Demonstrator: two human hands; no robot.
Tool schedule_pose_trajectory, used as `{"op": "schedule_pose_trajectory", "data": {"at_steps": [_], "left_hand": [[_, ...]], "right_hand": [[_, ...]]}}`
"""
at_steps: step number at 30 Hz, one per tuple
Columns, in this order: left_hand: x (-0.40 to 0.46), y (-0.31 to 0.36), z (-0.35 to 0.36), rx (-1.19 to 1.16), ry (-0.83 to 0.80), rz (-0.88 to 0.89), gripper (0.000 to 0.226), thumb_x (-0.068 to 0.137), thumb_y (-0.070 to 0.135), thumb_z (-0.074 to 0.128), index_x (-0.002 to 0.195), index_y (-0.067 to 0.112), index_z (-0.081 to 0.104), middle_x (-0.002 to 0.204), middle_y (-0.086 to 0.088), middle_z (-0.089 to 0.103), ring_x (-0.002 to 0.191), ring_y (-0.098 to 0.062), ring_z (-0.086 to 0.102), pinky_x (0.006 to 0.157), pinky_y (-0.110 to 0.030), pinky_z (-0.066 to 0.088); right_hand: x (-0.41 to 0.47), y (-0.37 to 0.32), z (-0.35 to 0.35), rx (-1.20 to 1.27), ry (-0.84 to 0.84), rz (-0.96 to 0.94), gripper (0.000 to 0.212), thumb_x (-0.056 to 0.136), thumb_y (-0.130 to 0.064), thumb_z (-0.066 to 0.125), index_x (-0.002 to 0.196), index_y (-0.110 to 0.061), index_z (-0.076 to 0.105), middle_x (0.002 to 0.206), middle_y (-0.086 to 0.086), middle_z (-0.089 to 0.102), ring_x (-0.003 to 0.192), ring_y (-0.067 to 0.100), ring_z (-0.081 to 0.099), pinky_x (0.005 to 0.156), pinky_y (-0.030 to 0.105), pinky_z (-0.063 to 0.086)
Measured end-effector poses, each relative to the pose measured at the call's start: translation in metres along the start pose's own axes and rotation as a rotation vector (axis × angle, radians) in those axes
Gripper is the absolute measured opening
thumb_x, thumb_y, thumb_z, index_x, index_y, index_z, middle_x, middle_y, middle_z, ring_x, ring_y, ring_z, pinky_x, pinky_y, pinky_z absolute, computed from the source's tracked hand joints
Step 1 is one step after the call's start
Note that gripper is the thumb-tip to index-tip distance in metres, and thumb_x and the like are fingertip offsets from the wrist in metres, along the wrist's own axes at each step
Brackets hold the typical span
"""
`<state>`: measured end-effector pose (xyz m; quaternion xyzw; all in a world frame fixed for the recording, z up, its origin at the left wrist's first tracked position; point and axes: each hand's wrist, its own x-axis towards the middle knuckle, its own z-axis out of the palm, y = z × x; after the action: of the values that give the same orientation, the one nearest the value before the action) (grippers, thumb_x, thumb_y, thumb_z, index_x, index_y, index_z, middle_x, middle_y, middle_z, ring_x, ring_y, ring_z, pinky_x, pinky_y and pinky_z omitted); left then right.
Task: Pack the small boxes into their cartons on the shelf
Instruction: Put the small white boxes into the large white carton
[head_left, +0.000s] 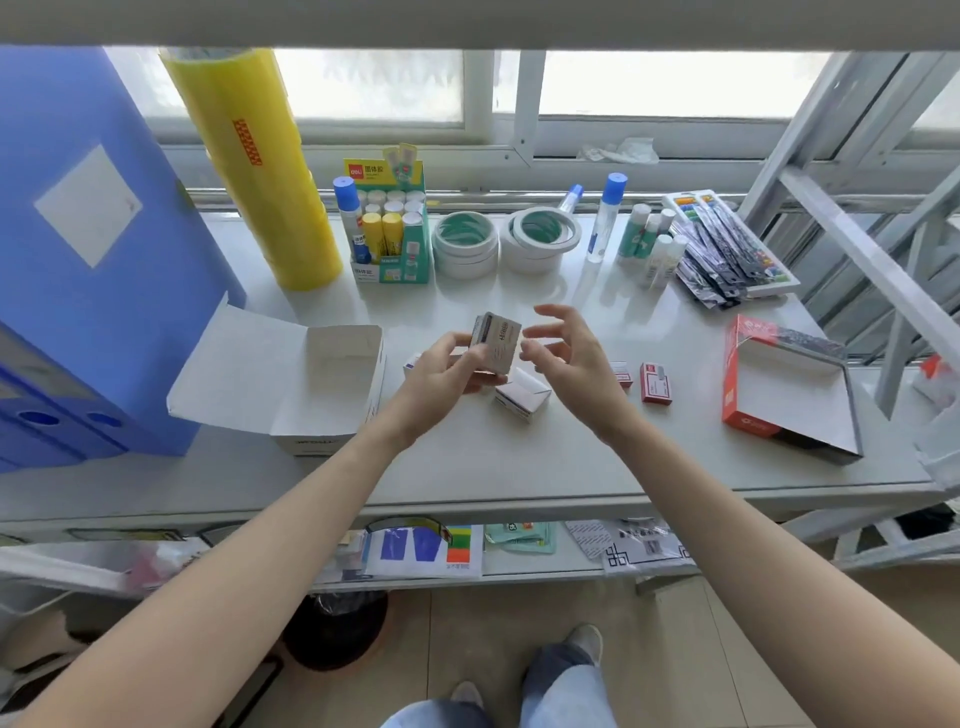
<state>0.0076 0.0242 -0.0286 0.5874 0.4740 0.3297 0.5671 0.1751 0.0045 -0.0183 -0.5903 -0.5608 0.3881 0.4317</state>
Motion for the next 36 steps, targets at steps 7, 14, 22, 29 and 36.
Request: {"op": "schedule_pose_trajectory", "data": {"at_steps": [7, 14, 22, 29, 36], "left_hand": [[-0.004, -0.002, 0.009, -0.304, -0.016, -0.138, 0.028, 0.093, 0.022, 0.049, 0.116, 0.006, 0.044, 0.104, -0.003, 0.070, 0.086, -0.006, 0.071, 0.095, -0.034, 0.045], [0.002, -0.006, 0.011, -0.271, -0.138, -0.181, 0.051, 0.084, 0.031, 0.064, 0.127, 0.008, 0.048, 0.106, -0.001, 0.064, 0.097, -0.012, 0.063, 0.086, -0.029, 0.042], [0.018, -0.019, 0.019, 0.731, -0.135, 0.259, 0.057, 0.083, 0.009, 0.060, 0.137, 0.016, 0.043, 0.134, -0.007, 0.050, 0.126, -0.024, 0.043, 0.107, -0.028, 0.031], [0.030, -0.025, 0.045, 1.217, -0.171, 0.322, 0.057, 0.081, 0.031, 0.060, 0.133, 0.019, 0.041, 0.135, 0.000, 0.050, 0.132, -0.023, 0.035, 0.098, -0.038, 0.032], [0.029, -0.020, 0.037, 0.863, 0.020, 0.371, 0.058, 0.070, 0.040, 0.076, 0.119, 0.017, 0.056, 0.116, -0.005, 0.055, 0.105, -0.026, 0.055, 0.086, -0.037, 0.045]], "right_hand": [[-0.012, -0.002, 0.006, -0.073, -0.032, -0.057, 0.030, 0.089, -0.021, 0.059, 0.119, -0.017, 0.055, 0.116, 0.000, 0.062, 0.096, 0.010, 0.058, 0.077, 0.020, 0.045], [-0.010, 0.002, -0.001, -0.234, -0.067, -0.108, 0.052, 0.081, -0.024, 0.070, 0.128, -0.016, 0.050, 0.120, 0.004, 0.054, 0.104, 0.016, 0.054, 0.080, 0.015, 0.039], [-0.007, 0.018, -0.025, -0.344, 0.038, -0.008, 0.045, 0.078, -0.016, 0.069, 0.120, -0.010, 0.054, 0.110, 0.009, 0.062, 0.083, 0.016, 0.057, 0.070, 0.016, 0.045], [-0.012, 0.029, -0.033, -0.244, 0.055, 0.151, 0.042, 0.077, -0.011, 0.066, 0.117, -0.011, 0.051, 0.108, 0.006, 0.058, 0.082, 0.020, 0.061, 0.068, 0.020, 0.046], [-0.008, 0.026, -0.039, -0.013, 0.036, 0.236, 0.038, 0.077, -0.005, 0.061, 0.109, -0.019, 0.047, 0.102, 0.003, 0.057, 0.084, 0.019, 0.060, 0.080, 0.032, 0.051]]}}
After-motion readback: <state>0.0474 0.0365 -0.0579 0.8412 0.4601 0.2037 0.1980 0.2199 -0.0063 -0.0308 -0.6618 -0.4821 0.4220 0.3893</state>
